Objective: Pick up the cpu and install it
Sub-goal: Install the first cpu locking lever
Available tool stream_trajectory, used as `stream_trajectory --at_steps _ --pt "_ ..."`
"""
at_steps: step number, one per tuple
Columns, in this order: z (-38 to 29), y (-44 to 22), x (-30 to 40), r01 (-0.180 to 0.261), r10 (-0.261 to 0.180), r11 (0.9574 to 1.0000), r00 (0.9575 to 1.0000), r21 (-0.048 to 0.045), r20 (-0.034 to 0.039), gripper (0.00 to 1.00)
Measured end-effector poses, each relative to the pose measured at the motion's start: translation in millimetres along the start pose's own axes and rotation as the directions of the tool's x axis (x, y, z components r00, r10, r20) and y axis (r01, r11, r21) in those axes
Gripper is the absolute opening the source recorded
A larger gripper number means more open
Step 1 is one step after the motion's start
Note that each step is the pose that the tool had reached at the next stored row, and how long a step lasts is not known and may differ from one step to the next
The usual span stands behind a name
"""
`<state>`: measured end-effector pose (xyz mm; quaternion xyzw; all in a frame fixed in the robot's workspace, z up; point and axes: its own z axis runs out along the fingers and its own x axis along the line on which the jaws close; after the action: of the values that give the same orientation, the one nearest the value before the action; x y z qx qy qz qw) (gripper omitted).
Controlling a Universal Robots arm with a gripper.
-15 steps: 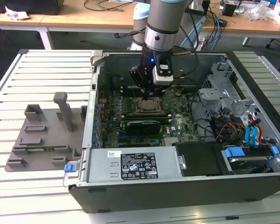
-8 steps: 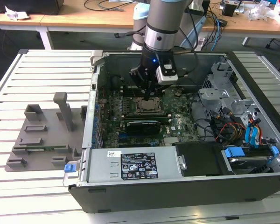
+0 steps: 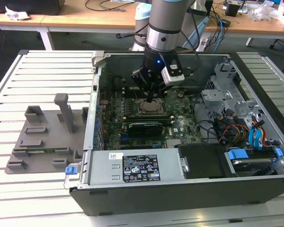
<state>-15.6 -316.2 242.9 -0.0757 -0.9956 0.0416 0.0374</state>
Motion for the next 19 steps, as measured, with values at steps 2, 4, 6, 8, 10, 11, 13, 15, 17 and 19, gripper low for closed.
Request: stream_trajectory --at_steps 2,4,6,8,10,11,13,15,17,19 --pt "0.0 0.0 0.0 0.033 -0.033 0.9994 0.9994 0.0023 0.0029 0.11" --pt "0.0 0.0 -0.1 0.053 -0.053 0.9986 0.9986 0.0038 0.0046 0.11" --pt "0.0 0.0 -0.1 0.089 -0.089 0.9960 0.9960 0.0064 0.0077 0.11" --pt "0.0 0.0 -0.1 0.109 -0.109 0.9940 0.9940 0.0080 0.0093 0.11" --pt "0.0 0.0 -0.2 0.131 -0.131 0.9914 0.9914 0.0096 0.0111 0.11" --pt "0.0 0.0 -0.2 0.133 -0.133 0.9911 0.9910 0.0098 0.0112 0.11" --pt "0.0 0.0 -0.2 0.134 -0.135 0.9909 0.9908 0.0100 0.0114 0.11" --pt "0.1 0.1 -0.1 0.133 -0.133 0.9911 0.9907 0.0105 0.0292 0.11" --pt "0.2 0.0 0.0 0.130 -0.131 0.9914 0.9896 0.0106 0.0608 0.11" --pt "0.2 0.0 0.4 0.128 -0.128 0.9917 0.9880 0.0101 0.0860 0.11"
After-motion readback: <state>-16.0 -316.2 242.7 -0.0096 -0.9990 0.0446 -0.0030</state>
